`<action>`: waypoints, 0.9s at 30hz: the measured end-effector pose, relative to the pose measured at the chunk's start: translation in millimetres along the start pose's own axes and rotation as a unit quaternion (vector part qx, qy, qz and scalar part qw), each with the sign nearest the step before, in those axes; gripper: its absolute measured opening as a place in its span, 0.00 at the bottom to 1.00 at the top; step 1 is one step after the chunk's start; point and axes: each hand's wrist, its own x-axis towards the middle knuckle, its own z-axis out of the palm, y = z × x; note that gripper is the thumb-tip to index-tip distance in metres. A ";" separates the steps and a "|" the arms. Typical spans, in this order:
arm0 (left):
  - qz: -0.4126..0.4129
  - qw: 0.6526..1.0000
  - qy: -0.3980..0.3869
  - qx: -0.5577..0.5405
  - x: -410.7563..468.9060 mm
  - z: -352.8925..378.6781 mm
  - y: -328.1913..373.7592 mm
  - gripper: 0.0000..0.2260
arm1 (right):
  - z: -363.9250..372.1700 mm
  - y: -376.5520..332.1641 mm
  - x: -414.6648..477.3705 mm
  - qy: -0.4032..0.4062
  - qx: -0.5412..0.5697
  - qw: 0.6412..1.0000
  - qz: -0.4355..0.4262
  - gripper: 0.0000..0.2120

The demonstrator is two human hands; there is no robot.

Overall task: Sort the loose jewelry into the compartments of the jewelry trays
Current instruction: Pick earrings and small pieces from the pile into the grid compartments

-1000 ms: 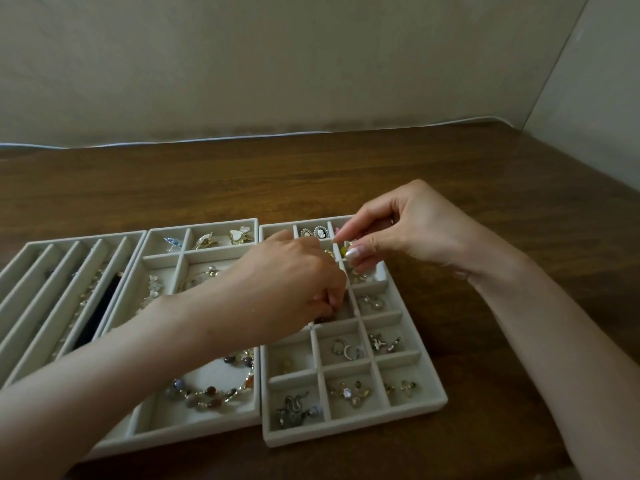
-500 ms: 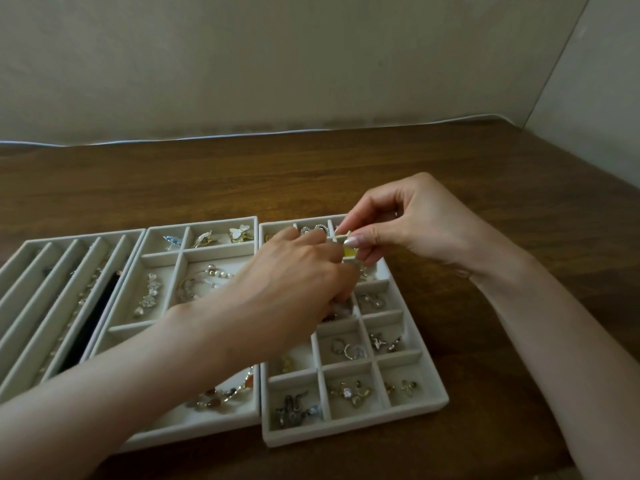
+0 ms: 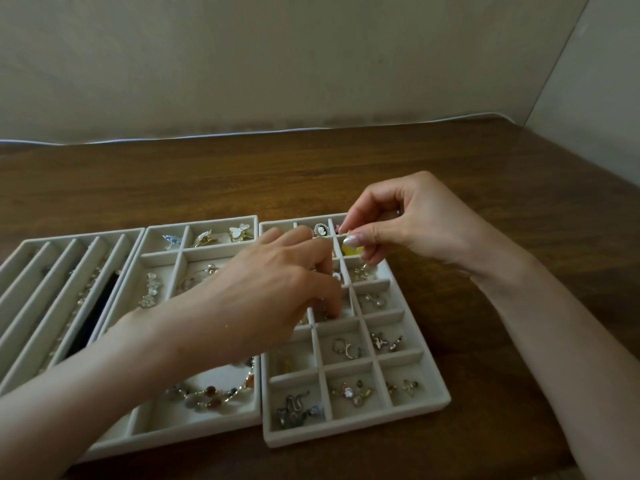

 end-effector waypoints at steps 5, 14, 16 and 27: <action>0.006 1.000 -0.003 0.010 -2.6 0.2 -1.9 0.14 | 1.3 1.3 1.3 0.002 -0.011 1.000 0.001 0.04; 0.009 1.000 -0.006 0.002 -4.0 2.3 -3.8 0.15 | 1.4 0.1 -0.2 -0.002 -0.019 1.000 0.000 0.04; 0.012 1.000 -0.010 -0.002 -4.2 1.1 -5.8 0.15 | 1.5 0.3 -0.2 -0.001 -0.018 1.000 0.001 0.04; 0.010 0.999 -0.015 -0.030 -4.8 -4.0 -13.9 0.16 | 2.5 -0.8 0.0 -0.006 -0.027 1.000 0.002 0.04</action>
